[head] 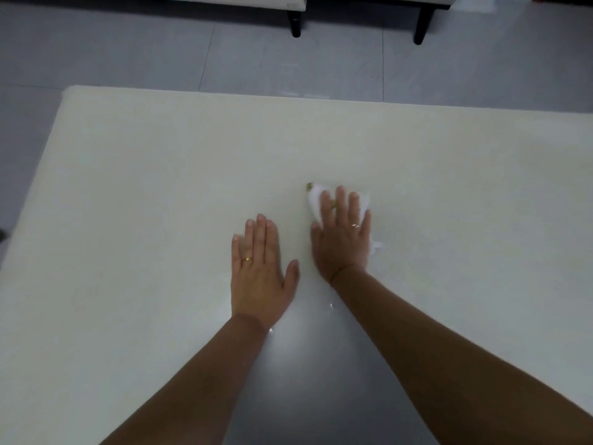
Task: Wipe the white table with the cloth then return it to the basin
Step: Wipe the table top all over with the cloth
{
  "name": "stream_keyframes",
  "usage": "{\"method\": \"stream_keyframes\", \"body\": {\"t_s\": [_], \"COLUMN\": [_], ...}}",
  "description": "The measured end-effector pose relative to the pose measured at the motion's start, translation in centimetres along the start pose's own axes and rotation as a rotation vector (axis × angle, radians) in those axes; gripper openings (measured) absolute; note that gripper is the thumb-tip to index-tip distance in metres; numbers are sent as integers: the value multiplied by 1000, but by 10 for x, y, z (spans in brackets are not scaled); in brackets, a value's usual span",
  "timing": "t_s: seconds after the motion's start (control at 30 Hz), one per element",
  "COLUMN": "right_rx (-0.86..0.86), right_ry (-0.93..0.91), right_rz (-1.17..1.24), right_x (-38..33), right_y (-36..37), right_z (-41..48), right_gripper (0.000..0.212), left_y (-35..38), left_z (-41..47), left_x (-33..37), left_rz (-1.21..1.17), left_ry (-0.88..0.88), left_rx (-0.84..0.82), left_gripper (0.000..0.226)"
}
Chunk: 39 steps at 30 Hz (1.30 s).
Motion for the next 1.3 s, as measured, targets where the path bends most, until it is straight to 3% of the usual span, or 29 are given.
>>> {"method": "stream_keyframes", "body": {"t_s": [0.1,0.17,0.23,0.33,0.43,0.57,0.67,0.73,0.8,0.93,1.0,1.07,1.13,1.17,1.3], "right_rx": [-41,-48,-21,43,54,4,-14,-12,10,41,30,-19,-28,-22,6], "right_ry": [-388,-524,-416,3,257,-110,-353,-300,-92,285,180,-79,-309,-335,26], "right_rz": [-56,-106,-128,-15,86,21,-24,-65,-26,92,72,39,-23,-60,-31], "right_x": [-22,-4,31,70,46,-35,-21,17,51,40,11,-5,8,23,85], "right_y": [4,-1,-6,-10,3,21,16,9,5,15,22,23,17,13,5], "right_z": [-34,-36,-28,-31,-52,-96,-100,-94,-89,-101,-112,-125,-128,-127,-126], "right_gripper": [60,61,61,60,62,61,58,60,59,60,62,62,59,59,57], "left_y": [-2,7,14,18,20,20,22,21,21,22,21,21,18,15,5], "left_z": [-36,-62,-79,-84,-82,-82,-83,-83,-82,-83,-83,-82,-82,-82,-94], "left_x": [-6,-3,0,-3,-3,-2,-4,-2,-1,0,0,0,1,2,1], "left_rz": [-20,-47,-59,-52,-39,-16,-3,-11,-18,-11,-24,-28,-52,-69,-121], "left_ry": [-46,-27,-8,-21,-20,-19,-23,-9,-10,-10,1,9,6,2,-49], "left_rx": [45,5,-25,-27,-43,-46,-60,-54,-53,-49,-39,-34,-12,-1,28], "left_gripper": [75,74,74,74,75,73,78,78,77,75,72,68,66,66,69]}}
Point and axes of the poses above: each hand's wrist, its own z-axis towards the middle knuckle, its own y-axis out of the palm, x = y × z, the point moved 8 cm from there along z, towards the middle knuckle, and after that the axes turned 1 degree about x, right-handed, at the moved point
